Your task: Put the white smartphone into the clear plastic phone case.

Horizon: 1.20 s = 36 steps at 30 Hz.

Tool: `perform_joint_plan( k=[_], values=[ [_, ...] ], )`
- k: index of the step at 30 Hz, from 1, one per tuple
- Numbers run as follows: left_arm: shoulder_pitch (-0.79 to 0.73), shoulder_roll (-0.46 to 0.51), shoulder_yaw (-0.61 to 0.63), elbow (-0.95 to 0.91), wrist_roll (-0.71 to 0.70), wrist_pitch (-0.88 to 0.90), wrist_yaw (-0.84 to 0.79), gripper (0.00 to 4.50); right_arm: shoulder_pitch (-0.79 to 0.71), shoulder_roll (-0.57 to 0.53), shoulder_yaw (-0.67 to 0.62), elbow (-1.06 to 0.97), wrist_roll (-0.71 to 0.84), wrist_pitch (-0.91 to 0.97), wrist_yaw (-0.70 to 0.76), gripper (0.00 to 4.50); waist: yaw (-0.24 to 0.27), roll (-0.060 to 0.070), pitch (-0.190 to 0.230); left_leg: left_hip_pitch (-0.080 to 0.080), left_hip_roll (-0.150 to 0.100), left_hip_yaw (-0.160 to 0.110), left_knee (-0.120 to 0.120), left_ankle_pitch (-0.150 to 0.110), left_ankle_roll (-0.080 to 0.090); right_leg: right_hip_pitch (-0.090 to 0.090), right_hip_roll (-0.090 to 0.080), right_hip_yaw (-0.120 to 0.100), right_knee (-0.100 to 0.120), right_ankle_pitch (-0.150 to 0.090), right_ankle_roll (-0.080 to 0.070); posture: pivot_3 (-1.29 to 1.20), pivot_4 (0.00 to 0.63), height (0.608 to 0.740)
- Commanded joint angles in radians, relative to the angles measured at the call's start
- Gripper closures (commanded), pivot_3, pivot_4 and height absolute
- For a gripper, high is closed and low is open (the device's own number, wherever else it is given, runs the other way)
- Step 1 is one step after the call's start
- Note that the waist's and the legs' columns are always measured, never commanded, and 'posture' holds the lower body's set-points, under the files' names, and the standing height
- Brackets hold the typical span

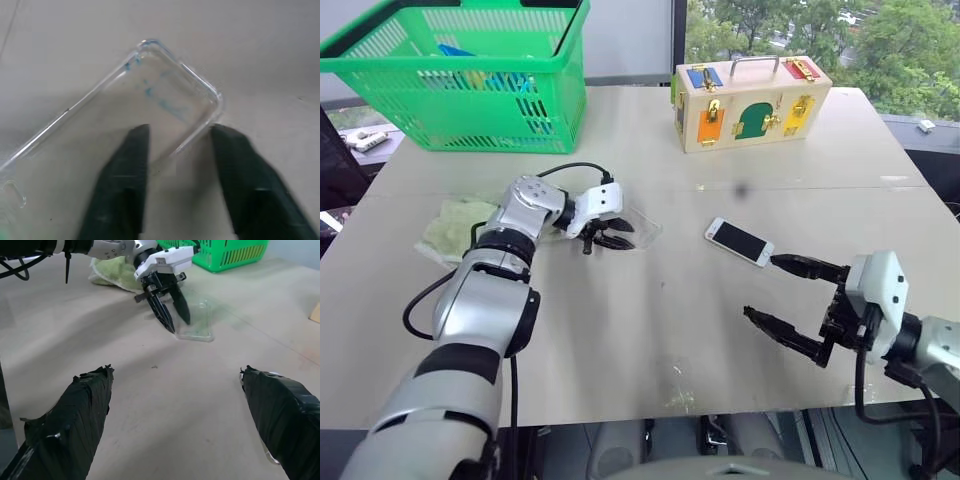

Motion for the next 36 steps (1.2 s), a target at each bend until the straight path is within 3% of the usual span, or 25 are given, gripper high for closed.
perform_joint_plan(
  k=[1, 2, 7, 11, 14, 18, 21, 29, 36],
  values=[
    [-0.010, -0.003, 0.045, -0.011, -0.031, 0.023, -0.076, 4.20, 0.001, -0.006, -0.013, -0.035, 0.006, -0.009, -0.018, 0.00, 0.000, 0.000, 0.000, 0.000, 0.000, 0.000, 0.000, 0.000, 0.000, 0.000, 0.000, 0.000, 0.000, 0.000, 0.000, 0.00, 0.150, 0.740],
    [-0.007, -0.003, 0.058, -0.023, -0.045, 0.035, -0.096, 4.38, 0.004, -0.006, -0.009, -0.034, 0.002, -0.012, -0.019, 0.00, 0.000, 0.000, 0.000, 0.000, 0.000, 0.000, 0.000, 0.000, 0.000, 0.000, 0.000, 0.000, 0.000, 0.000, 0.000, 0.00, 0.150, 0.740],
    [0.078, 0.023, 0.075, -0.223, -0.078, 0.107, -0.165, 4.38, 0.009, 0.000, 0.019, -0.024, -0.043, -0.019, -0.044, 0.00, 0.000, 0.000, 0.000, -0.001, 0.000, 0.000, 0.000, 0.000, 0.000, 0.000, 0.000, 0.000, -0.001, 0.000, 0.000, 0.00, 0.150, 0.740],
    [0.294, 0.047, 0.075, -0.741, -0.164, 0.409, -0.169, 4.38, -0.015, 0.001, 0.048, 0.008, -0.049, 0.004, -0.062, 0.00, -0.006, 0.000, 0.000, 0.000, 0.002, 0.001, 0.000, 0.000, 0.000, 0.000, 0.000, 0.002, 0.000, 0.000, 0.000, 0.00, 0.150, 0.740],
    [0.442, 0.045, 0.056, -1.009, -0.170, 0.525, -0.093, 4.38, -0.034, -0.008, 0.073, 0.037, -0.075, 0.004, -0.062, 0.00, -0.002, 0.001, 0.000, 0.000, 0.002, 0.000, 0.001, 0.000, 0.000, 0.000, 0.000, 0.002, 0.001, 0.000, 0.000, 0.00, 0.150, 0.740],
    [0.519, 0.026, 0.048, -1.138, -0.149, 0.581, 0.022, 4.38, -0.049, -0.013, 0.086, 0.052, -0.088, 0.001, -0.054, 0.00, 0.004, 0.001, 0.000, 0.001, 0.002, 0.000, 0.001, 0.000, 0.000, 0.000, 0.000, 0.003, 0.001, 0.000, 0.000, 0.00, 0.150, 0.740],
    [0.515, 0.040, 0.097, -1.179, -0.247, 0.715, 0.015, 4.38, -0.053, -0.012, 0.085, 0.050, -0.090, 0.002, -0.053, 0.00, 0.002, 0.001, 0.000, 0.001, 0.001, -0.002, 0.002, 0.000, 0.000, 0.001, 0.003, 0.005, 0.002, 0.000, 0.000, 0.00, 0.150, 0.740],
    [0.456, 0.128, 0.124, -0.998, -0.236, 0.648, 0.071, 0.80, -0.023, -0.009, 0.064, 0.026, -0.072, -0.044, 0.009, 0.00, 0.000, 0.001, -0.001, 0.001, 0.001, -0.002, 0.001, 0.000, 0.000, 0.001, 0.005, 0.007, 0.001, 0.000, 0.000, 0.00, 0.150, 0.740],
    [0.365, 0.143, 0.078, -0.712, -0.166, 0.517, 0.093, 0.80, -0.033, -0.012, 0.070, 0.021, -0.081, -0.053, 0.015, 0.00, 0.004, 0.001, -0.001, 0.000, 0.001, -0.002, 0.002, 0.000, 0.000, 0.001, 0.005, 0.006, 0.001, 0.000, 0.000, 0.00, 0.150, 0.740]
  ],
)
